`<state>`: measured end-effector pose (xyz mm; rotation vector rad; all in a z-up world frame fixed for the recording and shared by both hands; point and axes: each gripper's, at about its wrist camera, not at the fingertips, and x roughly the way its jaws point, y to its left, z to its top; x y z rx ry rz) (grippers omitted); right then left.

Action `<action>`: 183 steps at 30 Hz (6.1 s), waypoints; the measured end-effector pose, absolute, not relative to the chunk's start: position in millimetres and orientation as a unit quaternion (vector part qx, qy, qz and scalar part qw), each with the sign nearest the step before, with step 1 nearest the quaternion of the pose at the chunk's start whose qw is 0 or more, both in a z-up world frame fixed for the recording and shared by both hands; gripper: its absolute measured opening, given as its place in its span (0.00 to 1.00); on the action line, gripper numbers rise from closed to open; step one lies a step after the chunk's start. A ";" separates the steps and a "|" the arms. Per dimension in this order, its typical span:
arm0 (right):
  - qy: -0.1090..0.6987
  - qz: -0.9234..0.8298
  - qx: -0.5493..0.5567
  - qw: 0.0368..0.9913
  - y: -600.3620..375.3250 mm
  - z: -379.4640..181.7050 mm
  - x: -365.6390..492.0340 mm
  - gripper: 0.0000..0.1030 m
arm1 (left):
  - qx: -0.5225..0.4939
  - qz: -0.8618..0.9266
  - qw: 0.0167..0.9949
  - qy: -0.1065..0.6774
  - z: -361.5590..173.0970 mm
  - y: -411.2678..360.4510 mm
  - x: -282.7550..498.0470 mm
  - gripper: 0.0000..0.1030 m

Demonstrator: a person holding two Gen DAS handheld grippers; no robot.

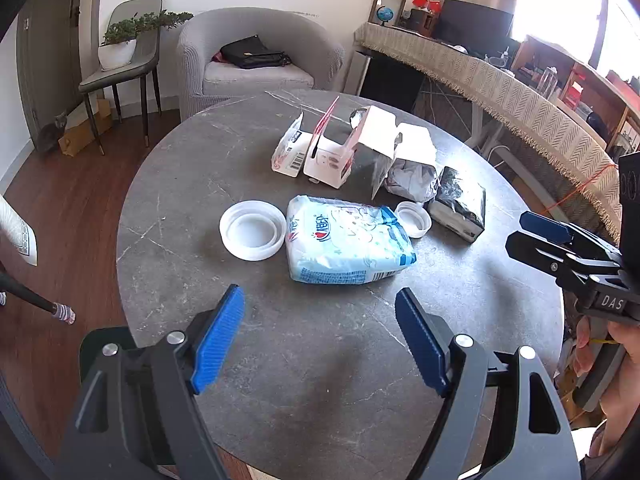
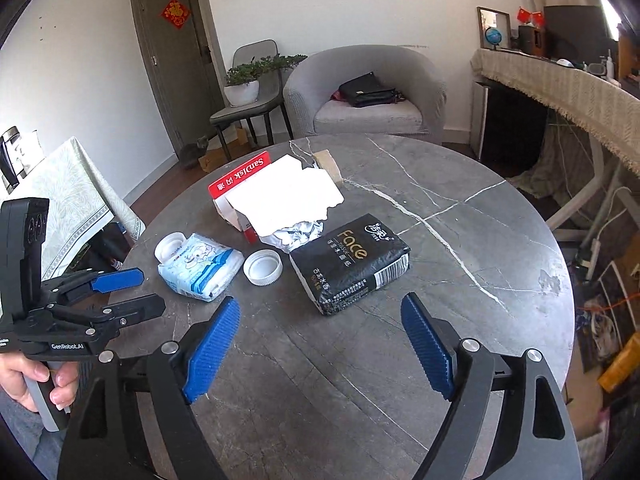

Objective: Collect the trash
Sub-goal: 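Move both grippers back over the table, then grasp the wet-wipe pack with the left gripper while the right gripper grasps the black tissue pack, then carry the wipe pack and tissue pack over the green bin, then open both grippers to drop the packs into the bin, then move both grippers back over the table toward the white lids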

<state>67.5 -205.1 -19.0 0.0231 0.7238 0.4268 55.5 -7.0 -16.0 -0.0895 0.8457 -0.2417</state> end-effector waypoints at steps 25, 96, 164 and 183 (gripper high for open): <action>0.397 0.283 -0.146 0.861 -196.2 -22.8 117.2 0.94 | -0.038 -0.063 0.910 0.409 -15.9 -41.7 94.1 0.73; 0.364 0.416 -0.075 0.830 52.8 -4.0 46.9 0.71 | -0.112 0.053 0.888 0.442 -67.5 225.8 -3.9 0.66; 0.533 0.365 -0.226 0.729 184.2 -200.9 33.5 0.79 | -0.176 0.043 0.922 0.343 -6.6 282.2 -49.6 0.20; 0.363 0.412 -0.190 0.814 140.7 -51.3 7.5 0.61 | -0.163 0.026 0.950 0.265 54.4 250.3 -45.0 0.18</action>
